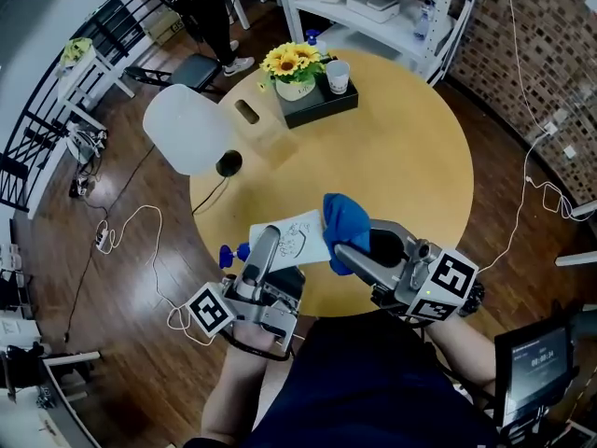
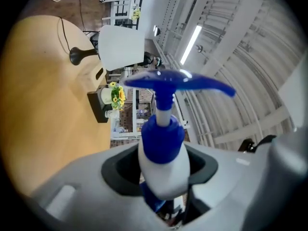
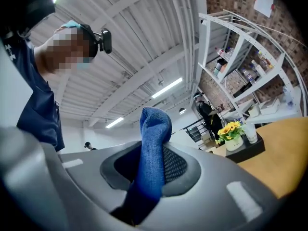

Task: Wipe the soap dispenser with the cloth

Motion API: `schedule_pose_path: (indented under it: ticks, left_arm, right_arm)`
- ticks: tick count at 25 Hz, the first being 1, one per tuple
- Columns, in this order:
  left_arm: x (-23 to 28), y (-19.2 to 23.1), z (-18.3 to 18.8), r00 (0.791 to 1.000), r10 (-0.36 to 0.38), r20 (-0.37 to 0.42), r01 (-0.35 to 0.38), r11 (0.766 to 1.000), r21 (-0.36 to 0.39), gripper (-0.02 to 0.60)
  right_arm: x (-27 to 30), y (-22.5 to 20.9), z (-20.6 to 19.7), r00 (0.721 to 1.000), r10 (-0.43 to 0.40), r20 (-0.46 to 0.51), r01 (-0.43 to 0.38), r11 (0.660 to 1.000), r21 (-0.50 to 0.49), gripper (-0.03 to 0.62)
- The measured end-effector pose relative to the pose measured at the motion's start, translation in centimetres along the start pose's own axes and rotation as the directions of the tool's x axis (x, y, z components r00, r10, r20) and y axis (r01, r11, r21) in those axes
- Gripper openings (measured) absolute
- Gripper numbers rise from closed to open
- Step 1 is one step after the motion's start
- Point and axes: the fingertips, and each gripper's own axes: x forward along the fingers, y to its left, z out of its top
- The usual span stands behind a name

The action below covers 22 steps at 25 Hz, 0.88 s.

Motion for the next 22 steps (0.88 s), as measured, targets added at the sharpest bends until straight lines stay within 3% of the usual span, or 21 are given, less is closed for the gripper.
schedule_pose_path:
  ticks: [4,8,11,15,18,22]
  left_arm:
    - [0.2,-0.1,-1.4,0.999,-0.004,-0.038,0.004,1.0,0.001,0.204]
    - [0.4,-0.5,-2.7,0.997,-0.015,-0.081,0.017,1.0,0.022,0.204]
    - [0.2,0.2,-2.1,0.998,0.007,-0.058,-0.005,0.999,0.045,0.204]
    - [-0.6,2.3,0.1,0.997,0.07,0.007,-0.071,0.996,0.055,0.204]
    - [-1.3,3.6,0.1,0.994,0.113,-0.006,-0.112,0.991,0.074,0.204]
    - [-1.5,4.0,-1.9,0.992,0.115,-0.051,-0.111,0.99,0.087,0.202]
  right_arm:
    - [0.4,-1.4,0.5,0.999,-0.029,0.025,0.028,0.999,0.036,0.094]
    - [-0.3,-4.5,-1.1,0.997,-0.077,0.008,0.074,0.979,0.19,0.094]
    - [-1.0,-3.6,-2.9,0.999,-0.04,-0.018,0.043,0.966,0.255,0.094]
    - [-1.2,-0.4,-5.5,0.997,0.052,-0.062,-0.032,0.957,0.288,0.094]
    - [-0.9,0.8,-5.2,0.994,0.094,-0.055,-0.076,0.962,0.263,0.094]
    - [-0.4,-1.0,-4.0,0.998,0.062,-0.027,-0.052,0.964,0.26,0.094]
